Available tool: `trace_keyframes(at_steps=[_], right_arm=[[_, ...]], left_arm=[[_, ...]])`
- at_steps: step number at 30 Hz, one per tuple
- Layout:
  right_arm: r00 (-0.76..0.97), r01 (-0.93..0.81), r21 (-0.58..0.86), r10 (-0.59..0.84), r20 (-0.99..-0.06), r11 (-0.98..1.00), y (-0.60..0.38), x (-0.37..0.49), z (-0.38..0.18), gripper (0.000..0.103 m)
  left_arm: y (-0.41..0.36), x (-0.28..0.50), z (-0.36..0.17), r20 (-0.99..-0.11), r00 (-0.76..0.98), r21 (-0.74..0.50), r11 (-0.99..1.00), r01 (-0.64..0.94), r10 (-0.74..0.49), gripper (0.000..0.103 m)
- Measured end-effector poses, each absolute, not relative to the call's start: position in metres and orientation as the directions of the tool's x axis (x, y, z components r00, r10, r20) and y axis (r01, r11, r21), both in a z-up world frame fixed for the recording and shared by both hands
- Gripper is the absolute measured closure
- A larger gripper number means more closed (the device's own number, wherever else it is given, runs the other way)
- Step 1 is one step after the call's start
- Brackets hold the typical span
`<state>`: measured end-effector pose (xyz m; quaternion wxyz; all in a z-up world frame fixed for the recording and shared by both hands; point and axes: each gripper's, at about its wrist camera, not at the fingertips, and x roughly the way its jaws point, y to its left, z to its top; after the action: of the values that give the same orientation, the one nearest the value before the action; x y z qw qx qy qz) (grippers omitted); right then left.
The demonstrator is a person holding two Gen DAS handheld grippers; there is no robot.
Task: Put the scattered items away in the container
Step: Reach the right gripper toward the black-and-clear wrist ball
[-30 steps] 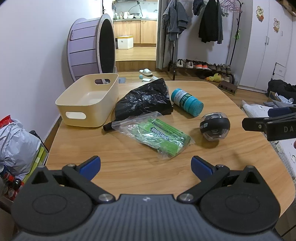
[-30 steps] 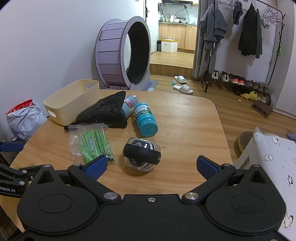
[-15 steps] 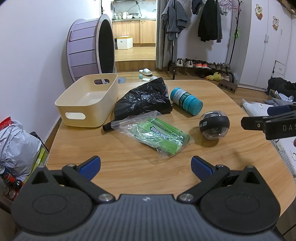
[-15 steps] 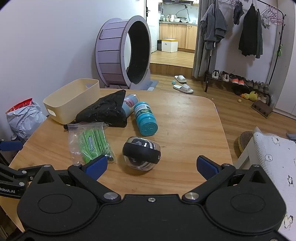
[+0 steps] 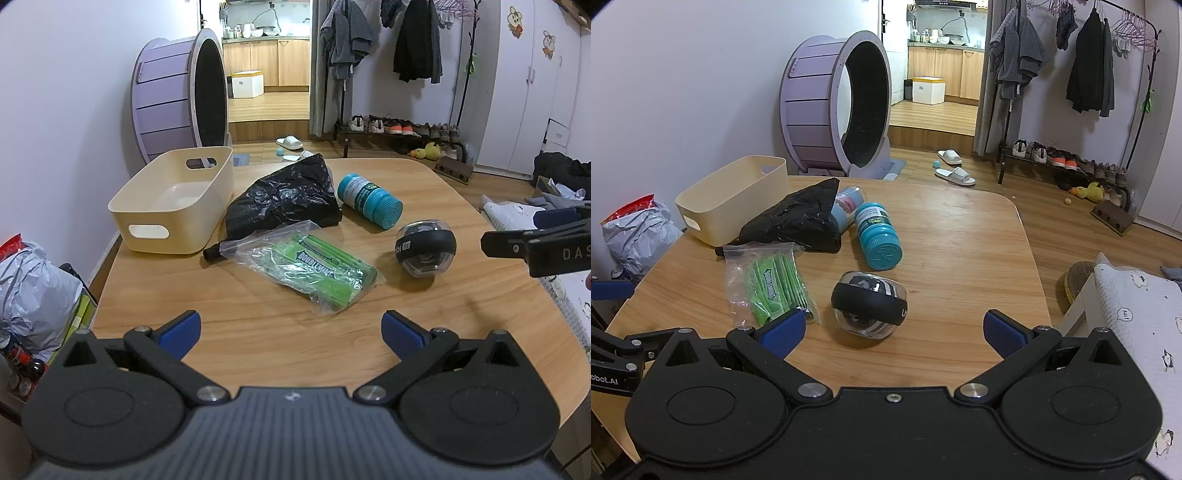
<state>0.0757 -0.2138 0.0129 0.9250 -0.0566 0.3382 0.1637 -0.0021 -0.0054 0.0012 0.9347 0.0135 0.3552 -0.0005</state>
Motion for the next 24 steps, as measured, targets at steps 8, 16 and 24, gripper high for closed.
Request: trace_keyframes(at_steps=[8,16,24], right_arm=[[0.719,-0.336,0.006,0.261,-0.645,0.942,-0.2117,0.0768,0.0127,0.0],[0.717,-0.335,0.008,0.261,-0.646,0.942,-0.213,0.0778,0.0114,0.0],[0.714,-0.336,0.005,0.258,-0.65,0.942,-0.2136,0.0784,0.0098,0.0]], left_arm=[[-0.0057,-0.0011,0.0002,-0.667,0.745,0.028,1.0,0.012,0.01,0.0],[-0.0083,0.0,-0.0015,-0.668,0.744,0.035,0.999,0.013,0.014,0.0],[-0.0087,-0.0006,-0.0037,-0.673,0.74,0.034,0.999,0.019,0.009,0.0]])
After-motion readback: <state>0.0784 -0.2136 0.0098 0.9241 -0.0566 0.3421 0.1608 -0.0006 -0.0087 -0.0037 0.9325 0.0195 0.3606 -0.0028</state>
